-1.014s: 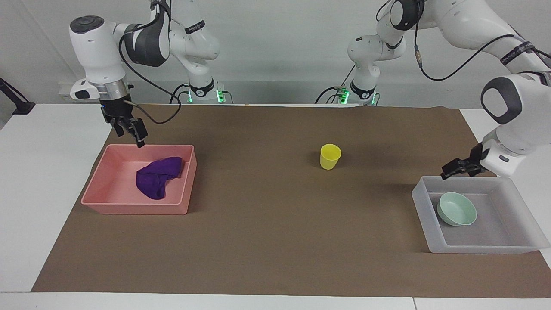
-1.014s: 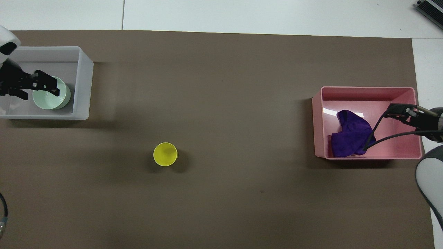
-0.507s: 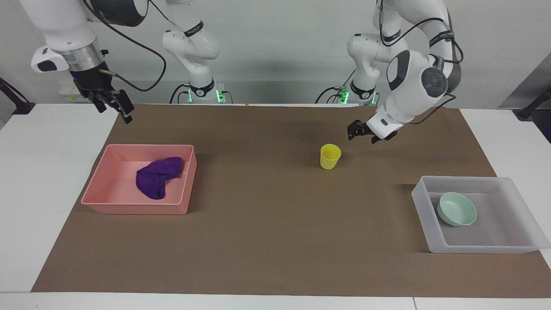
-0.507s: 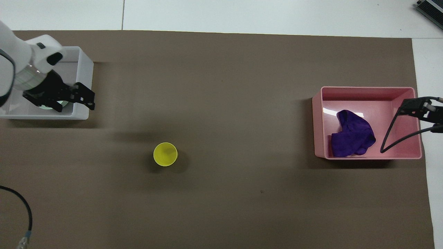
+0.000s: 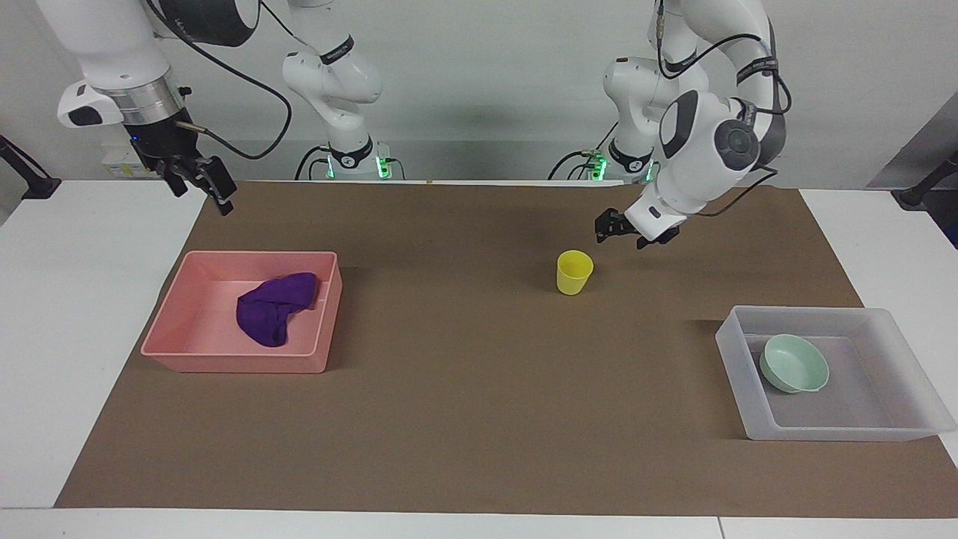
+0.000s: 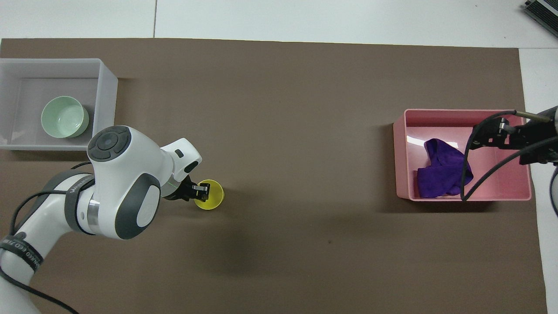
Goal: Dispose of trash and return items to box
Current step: 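Reach the left gripper to the yellow cup and grasp it, then carry the yellow cup with the left gripper into the clear box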
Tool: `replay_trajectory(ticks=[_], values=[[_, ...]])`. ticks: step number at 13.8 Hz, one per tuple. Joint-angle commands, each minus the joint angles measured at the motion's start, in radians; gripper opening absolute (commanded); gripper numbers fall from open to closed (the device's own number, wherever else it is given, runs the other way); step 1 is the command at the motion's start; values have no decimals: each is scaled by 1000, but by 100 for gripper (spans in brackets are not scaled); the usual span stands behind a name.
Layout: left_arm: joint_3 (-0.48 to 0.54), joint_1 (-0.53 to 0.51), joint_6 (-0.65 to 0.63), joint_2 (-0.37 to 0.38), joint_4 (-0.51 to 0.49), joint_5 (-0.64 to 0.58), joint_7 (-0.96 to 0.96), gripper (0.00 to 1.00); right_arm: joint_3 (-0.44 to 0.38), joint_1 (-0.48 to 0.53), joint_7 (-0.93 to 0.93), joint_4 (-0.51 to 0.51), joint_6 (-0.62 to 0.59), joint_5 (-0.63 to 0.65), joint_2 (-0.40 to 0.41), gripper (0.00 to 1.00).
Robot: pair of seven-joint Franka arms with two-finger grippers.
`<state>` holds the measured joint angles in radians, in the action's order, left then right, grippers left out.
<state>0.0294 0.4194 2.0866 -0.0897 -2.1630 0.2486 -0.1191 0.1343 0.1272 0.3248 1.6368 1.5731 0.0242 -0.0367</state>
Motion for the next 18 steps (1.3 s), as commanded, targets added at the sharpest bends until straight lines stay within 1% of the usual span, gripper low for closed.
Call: replay_trajectory(ticks=[1, 4, 5, 6, 7, 8, 9, 10, 11, 13, 15, 17, 18], values=[[20, 27, 47, -42, 2, 12, -14, 0, 4, 14, -79, 34, 25, -13, -29, 100], [24, 9, 35, -45, 21, 12, -34, 0, 4, 18, -109, 34, 24, -17, -28, 100], [29, -2, 18, -38, 50, 11, -57, 0, 4, 17, -110, 34, 21, -17, -28, 100], [32, -33, -26, -30, 93, 6, -83, 0, 4, 17, -113, 32, 18, -17, -29, 100], [33, -80, -98, -30, 167, 1, -93, 0, 2, 17, -118, 32, 18, -17, -29, 100], [32, -150, -190, -33, 267, -35, -94, 0, 4, 17, -118, 34, 18, -17, -29, 100], [32, -218, -256, -42, 364, -87, -90, 0, 2, 17, -113, 34, 19, -17, -29, 100], [30, -284, -298, -48, 449, -121, -79, 0, 4, 17, -110, 34, 19, -17, -29, 100], [30, -351, -296, -56, 498, -132, -79, 0, 2, 17, -110, 34, 18, -17, -29, 100], [30, -450, -281, -102, 566, -152, -67, 0, 2, 23, -110, 34, 18, -17, -29, 100], [30, -522, -234, -197, 659, -161, -34, 0, 1, 29, -109, 34, 18, -17, -29, 100], [30, -562, -170, -277, 677, -161, -39, 0, 1, 29, -109, 34, 19, -17, -29, 100], [30, -568, -162, -315, 673, -161, -37, 0, 1, 28, -110, 34, 18, -17, -29, 100]])
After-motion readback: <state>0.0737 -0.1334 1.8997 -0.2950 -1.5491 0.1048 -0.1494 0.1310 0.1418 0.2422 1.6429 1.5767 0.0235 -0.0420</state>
